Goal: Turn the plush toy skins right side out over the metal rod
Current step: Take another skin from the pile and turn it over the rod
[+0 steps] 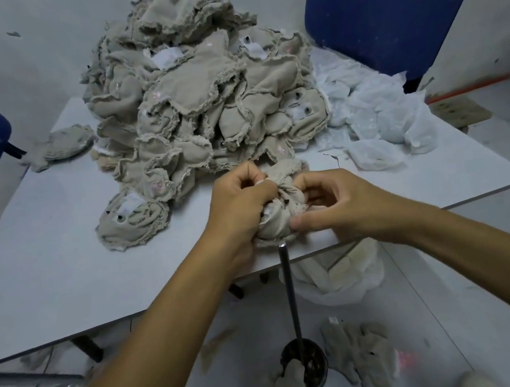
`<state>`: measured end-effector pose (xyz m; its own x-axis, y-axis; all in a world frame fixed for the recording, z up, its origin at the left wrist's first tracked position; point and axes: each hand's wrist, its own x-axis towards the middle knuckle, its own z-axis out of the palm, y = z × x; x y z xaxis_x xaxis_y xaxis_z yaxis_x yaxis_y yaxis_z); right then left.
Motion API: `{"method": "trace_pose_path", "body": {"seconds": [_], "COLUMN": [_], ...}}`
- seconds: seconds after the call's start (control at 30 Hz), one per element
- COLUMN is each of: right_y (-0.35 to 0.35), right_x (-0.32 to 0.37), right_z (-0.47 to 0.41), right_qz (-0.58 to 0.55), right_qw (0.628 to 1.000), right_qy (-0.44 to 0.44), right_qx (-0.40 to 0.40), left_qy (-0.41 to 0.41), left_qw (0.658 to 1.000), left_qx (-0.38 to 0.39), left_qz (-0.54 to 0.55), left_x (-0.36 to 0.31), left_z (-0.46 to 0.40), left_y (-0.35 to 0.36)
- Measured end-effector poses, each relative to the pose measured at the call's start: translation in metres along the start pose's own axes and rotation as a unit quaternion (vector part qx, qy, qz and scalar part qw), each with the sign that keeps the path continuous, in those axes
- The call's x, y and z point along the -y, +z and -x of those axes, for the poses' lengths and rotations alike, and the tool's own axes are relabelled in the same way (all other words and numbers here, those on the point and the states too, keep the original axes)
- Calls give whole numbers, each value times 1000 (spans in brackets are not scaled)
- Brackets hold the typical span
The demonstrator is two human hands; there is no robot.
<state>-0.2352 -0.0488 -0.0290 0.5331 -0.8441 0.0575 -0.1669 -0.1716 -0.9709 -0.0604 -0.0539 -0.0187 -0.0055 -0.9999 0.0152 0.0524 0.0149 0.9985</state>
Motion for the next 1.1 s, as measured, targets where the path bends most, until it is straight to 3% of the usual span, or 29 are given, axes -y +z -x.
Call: {"method": "trace_pose_path", "body": {"seconds": [0.07, 0.17, 0.37, 0.5, 0.63, 0.7, 0.8, 0.9, 1.0, 1.1], "right_y": [7, 11, 11, 7, 14, 16, 16, 19, 23, 17], "right_x": [-2, -2, -2, -1, -6, -4, 1, 2, 3, 3], "right_z": [-4, -7, -15, -16, -18, -19, -13, -5, -5, -5], "right_qz": [77, 116, 95, 49, 76, 66, -24, 60, 205, 316], "right_qw": [995, 985, 981, 983, 977, 979, 996, 998, 976, 937], "right_qy": [-23, -49, -53, -31, 5, 23, 39, 30, -10, -101], "right_qx": [-60, -122, -159, -177, -197, -189, -76, -5, -71, -106], "left_qy": [5, -5, 32, 69, -35, -75, -108, -113, -112, -133], "left_qw": [999, 998, 993, 995, 997, 995, 990, 990, 990, 981], "left_qx": [-51, -67, 37, 72, 60, 33, -15, -48, -47, 13], "left_qz": [1, 13, 111, 15, 42, 56, 90, 68, 71, 143], "left_x": [5, 7, 1, 0, 4, 7, 6, 4, 6, 6], "left_z": [2, 4, 11, 11, 6, 2, -5, -9, -8, -3], "left_y": [6, 10, 8, 3, 0, 1, -1, -5, -2, -2]}}
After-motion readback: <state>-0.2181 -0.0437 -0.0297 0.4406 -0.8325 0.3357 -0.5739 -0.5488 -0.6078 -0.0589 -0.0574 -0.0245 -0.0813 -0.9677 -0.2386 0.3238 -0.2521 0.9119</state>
